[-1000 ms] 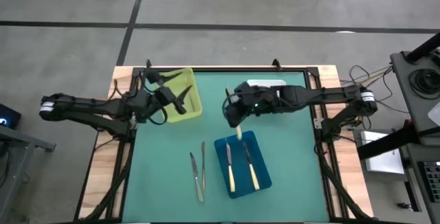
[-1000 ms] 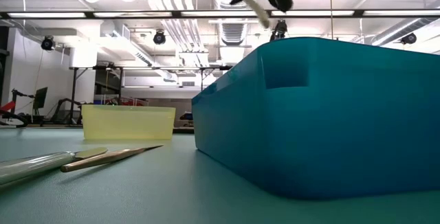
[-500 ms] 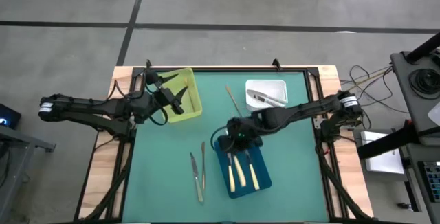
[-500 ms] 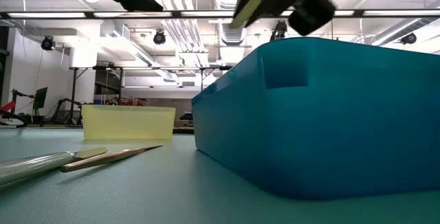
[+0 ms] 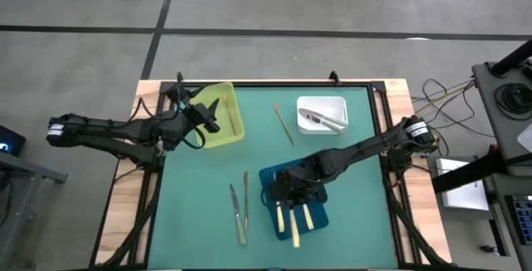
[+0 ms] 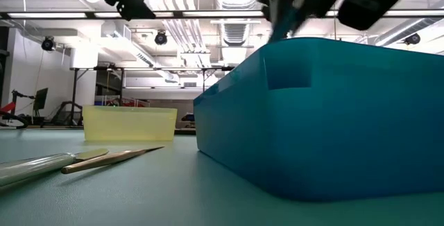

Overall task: Sort silverware by color (type)
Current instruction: Put the yellow knife into the blue bin

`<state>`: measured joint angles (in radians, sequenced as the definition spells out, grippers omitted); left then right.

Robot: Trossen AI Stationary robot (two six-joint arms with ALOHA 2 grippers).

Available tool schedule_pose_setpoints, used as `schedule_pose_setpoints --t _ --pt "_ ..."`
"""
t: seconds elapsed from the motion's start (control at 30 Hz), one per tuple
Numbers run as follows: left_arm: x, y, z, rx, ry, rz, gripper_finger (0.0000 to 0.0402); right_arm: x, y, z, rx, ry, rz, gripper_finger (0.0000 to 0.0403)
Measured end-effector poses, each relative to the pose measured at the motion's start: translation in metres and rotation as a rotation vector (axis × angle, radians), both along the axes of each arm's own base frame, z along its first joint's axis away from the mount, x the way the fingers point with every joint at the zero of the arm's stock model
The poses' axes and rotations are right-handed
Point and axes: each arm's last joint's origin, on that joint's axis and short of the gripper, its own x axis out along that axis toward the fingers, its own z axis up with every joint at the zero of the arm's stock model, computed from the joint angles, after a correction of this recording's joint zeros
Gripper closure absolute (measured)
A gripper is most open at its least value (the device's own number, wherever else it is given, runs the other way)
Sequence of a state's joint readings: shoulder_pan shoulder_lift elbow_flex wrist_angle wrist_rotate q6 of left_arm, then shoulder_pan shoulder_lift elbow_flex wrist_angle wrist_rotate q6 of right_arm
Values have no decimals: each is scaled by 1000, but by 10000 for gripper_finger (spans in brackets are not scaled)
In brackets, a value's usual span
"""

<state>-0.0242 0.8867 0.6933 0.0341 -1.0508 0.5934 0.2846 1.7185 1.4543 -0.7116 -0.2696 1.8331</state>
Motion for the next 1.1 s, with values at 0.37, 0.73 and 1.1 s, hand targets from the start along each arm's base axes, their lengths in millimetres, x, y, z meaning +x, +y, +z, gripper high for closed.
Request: schedule_pose_setpoints --t 0.37,0.73,1.1 --pt "0 0 -2 -2 14 7 142 -15 -7 -9 -144 143 3 355" --pt "0 0 -2 -2 14 7 142 -10 -9 -8 -249 64 -17 355" --pt "0 0 -2 -2 17 6 142 0 -7 -26 -290 57 43 355"
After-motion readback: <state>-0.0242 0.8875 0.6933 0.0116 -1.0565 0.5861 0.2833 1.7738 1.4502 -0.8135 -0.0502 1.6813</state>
